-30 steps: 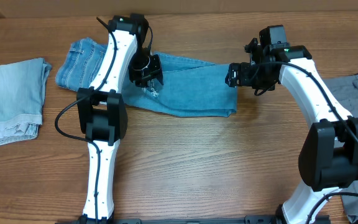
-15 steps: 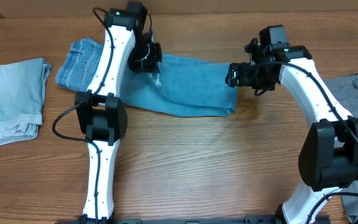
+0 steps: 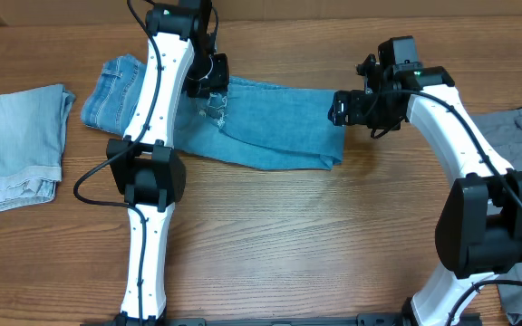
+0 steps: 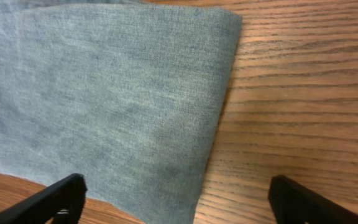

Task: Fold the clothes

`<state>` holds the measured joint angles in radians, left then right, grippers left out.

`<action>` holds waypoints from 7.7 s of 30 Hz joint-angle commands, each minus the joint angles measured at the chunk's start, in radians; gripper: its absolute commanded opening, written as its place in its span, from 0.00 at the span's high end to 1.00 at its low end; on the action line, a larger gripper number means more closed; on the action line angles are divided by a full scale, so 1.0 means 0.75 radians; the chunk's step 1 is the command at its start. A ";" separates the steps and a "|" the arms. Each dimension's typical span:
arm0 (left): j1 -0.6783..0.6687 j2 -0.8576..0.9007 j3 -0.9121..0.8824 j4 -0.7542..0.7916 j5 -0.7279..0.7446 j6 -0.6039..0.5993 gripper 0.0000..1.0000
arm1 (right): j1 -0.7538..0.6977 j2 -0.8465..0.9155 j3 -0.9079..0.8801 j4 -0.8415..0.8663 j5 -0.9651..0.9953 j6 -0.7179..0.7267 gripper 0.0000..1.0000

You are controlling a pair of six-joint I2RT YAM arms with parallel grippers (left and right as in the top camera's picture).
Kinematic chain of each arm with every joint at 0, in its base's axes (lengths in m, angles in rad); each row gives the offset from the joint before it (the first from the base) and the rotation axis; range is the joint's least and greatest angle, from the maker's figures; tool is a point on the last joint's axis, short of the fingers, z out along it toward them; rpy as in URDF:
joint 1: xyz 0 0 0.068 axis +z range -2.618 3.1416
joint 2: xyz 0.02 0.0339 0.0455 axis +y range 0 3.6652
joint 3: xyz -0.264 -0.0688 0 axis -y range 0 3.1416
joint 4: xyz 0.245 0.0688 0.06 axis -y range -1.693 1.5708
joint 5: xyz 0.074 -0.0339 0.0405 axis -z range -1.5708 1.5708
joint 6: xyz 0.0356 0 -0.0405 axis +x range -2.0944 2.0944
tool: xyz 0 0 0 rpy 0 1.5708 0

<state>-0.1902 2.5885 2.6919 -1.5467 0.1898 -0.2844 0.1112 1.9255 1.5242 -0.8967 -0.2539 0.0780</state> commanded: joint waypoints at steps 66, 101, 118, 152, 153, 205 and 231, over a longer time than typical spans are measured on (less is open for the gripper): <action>-0.131 0.212 0.125 0.086 -0.090 -0.024 0.61 | -0.132 0.226 -0.472 0.885 -1.099 -0.080 0.21; -0.041 0.173 0.583 -0.056 -0.092 -0.070 0.62 | -0.691 0.185 -0.356 0.274 -0.774 -0.283 0.96; 0.119 0.174 0.583 -0.056 -0.077 -0.070 0.57 | -0.238 0.175 0.783 -0.685 -0.320 -0.593 0.96; 0.341 0.173 0.583 -0.158 -0.043 0.050 0.53 | 0.743 0.613 0.931 0.285 -0.170 -0.050 0.84; 0.342 0.173 0.583 -0.160 -0.043 0.050 0.52 | 0.749 0.613 0.931 0.314 -0.170 -0.029 0.55; 0.218 0.033 -0.246 0.071 -0.128 0.196 0.90 | 0.380 0.442 0.257 0.041 -0.380 -0.428 0.96; 0.140 -0.042 -0.129 -0.185 0.052 0.111 0.96 | 0.222 0.358 0.486 -0.421 -0.500 -0.430 0.96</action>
<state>-0.0799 2.5629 2.6690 -1.6840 0.2070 -0.1879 0.3264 2.2406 1.8767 -1.1912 -0.6224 -0.2367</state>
